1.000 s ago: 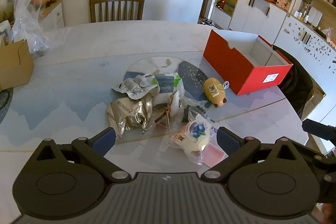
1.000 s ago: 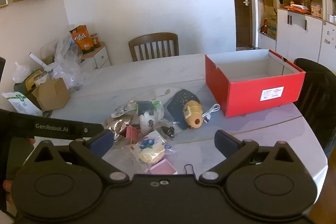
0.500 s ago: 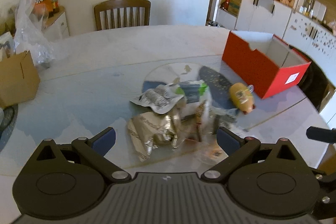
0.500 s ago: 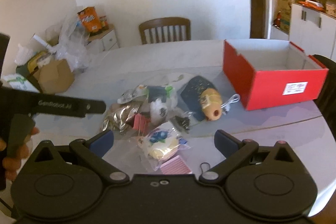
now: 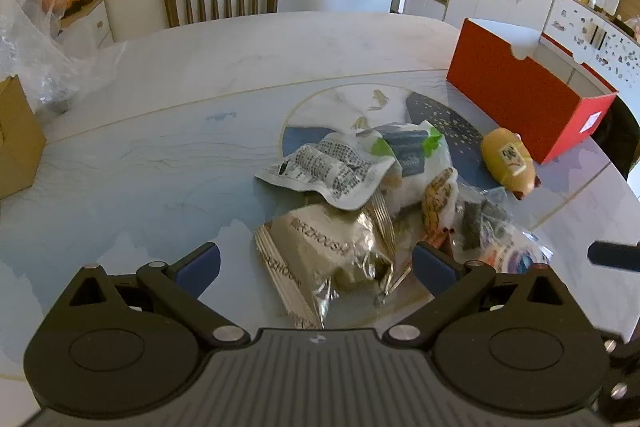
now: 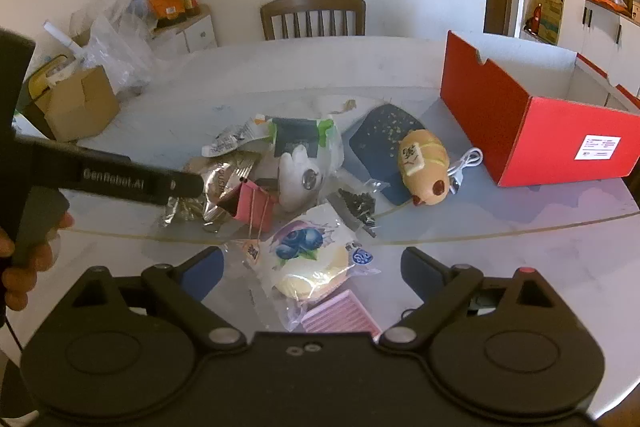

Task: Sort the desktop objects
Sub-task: 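Grasp the silver ZHOUSHI bag with the left gripper while the right grasps the blueberry-printed bag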

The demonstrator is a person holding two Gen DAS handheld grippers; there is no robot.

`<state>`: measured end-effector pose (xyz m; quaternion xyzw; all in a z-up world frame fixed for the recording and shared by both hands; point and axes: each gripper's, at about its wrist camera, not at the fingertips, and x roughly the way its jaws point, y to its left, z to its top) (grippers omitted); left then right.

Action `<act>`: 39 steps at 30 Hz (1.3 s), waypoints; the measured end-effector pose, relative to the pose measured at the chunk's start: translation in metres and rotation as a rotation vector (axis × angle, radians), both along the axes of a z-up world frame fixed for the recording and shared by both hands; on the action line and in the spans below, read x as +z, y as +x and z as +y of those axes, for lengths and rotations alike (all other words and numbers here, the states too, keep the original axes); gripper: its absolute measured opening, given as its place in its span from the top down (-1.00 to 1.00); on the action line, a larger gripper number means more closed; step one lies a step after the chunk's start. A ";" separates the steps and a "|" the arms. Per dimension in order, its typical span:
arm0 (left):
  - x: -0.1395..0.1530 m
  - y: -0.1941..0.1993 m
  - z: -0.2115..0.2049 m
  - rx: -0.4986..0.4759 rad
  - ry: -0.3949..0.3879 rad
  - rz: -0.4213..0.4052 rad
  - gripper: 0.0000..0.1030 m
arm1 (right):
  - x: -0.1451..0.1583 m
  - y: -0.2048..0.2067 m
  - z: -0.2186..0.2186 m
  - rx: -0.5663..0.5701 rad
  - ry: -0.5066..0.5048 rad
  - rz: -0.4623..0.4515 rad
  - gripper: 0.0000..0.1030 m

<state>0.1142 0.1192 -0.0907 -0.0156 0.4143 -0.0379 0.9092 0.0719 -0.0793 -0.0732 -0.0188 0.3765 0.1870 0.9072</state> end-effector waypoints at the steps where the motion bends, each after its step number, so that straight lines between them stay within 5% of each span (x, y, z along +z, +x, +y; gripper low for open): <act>1: -0.001 0.003 0.000 -0.002 0.000 0.003 -0.99 | -0.002 0.002 0.002 -0.001 -0.001 0.005 -0.85; 24: -0.036 0.046 -0.002 0.008 -0.048 0.121 -0.97 | -0.032 0.034 0.031 0.034 -0.095 0.028 -0.86; 36: -0.036 0.040 -0.001 -0.004 -0.061 0.103 -0.47 | -0.038 0.037 0.038 0.088 -0.124 0.036 -0.75; 39: -0.035 0.037 -0.001 -0.011 -0.062 0.095 -0.34 | -0.040 0.033 0.043 0.113 -0.176 0.018 -0.58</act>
